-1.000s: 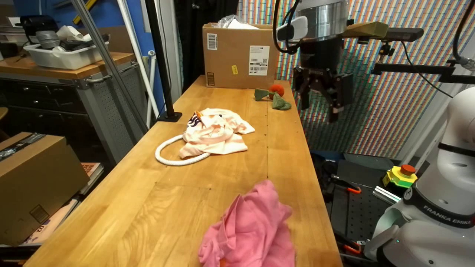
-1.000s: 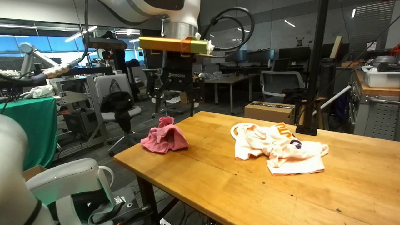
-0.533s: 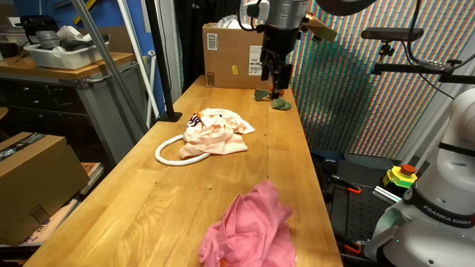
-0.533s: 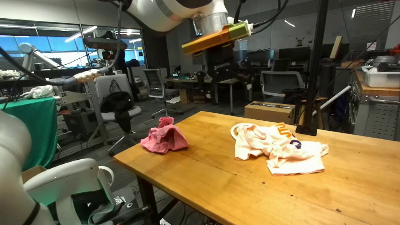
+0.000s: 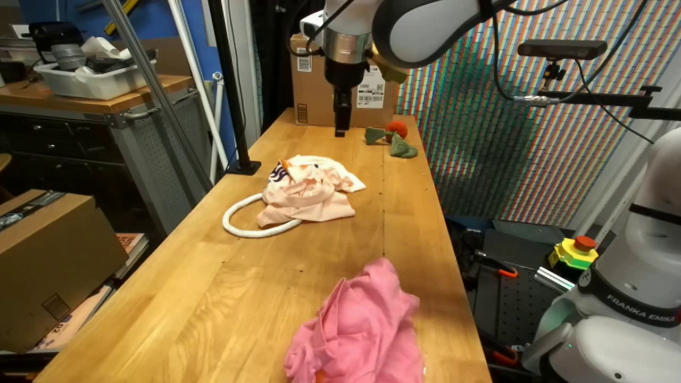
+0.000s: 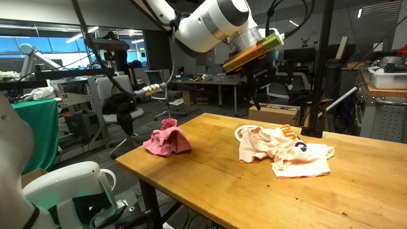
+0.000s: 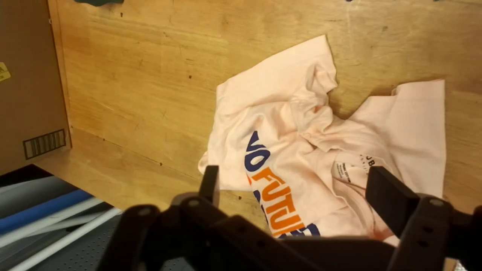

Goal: Put the plushy and peach shirt on the right and put the pink shirt on the left

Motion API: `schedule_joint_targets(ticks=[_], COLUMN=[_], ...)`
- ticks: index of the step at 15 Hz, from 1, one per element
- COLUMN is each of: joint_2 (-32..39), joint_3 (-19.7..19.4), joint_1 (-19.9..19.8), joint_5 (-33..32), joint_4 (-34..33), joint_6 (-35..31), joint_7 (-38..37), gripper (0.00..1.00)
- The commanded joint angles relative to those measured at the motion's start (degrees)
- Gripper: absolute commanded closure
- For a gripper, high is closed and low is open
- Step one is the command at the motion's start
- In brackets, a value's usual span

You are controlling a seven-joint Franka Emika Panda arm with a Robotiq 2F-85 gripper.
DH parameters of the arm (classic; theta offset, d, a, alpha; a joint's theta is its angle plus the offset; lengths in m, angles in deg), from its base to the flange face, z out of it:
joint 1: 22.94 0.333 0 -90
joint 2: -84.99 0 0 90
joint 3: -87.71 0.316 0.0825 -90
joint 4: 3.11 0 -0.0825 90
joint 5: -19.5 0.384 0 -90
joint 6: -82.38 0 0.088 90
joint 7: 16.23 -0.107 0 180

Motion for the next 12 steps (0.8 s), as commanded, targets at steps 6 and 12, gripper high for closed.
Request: schedule_joint_targets(ticks=[6,12], joint_2=[17.1,25.5], joint_3=[-1.2,-1.8], joint_1=[0.0,-1.2], joint_5=[2.9,10.3], joint_4=[-15.5,-22.9], joint_6=[0.8,1.9], joint_7=[-2.3,0.1], gripper=[0.0,0.0])
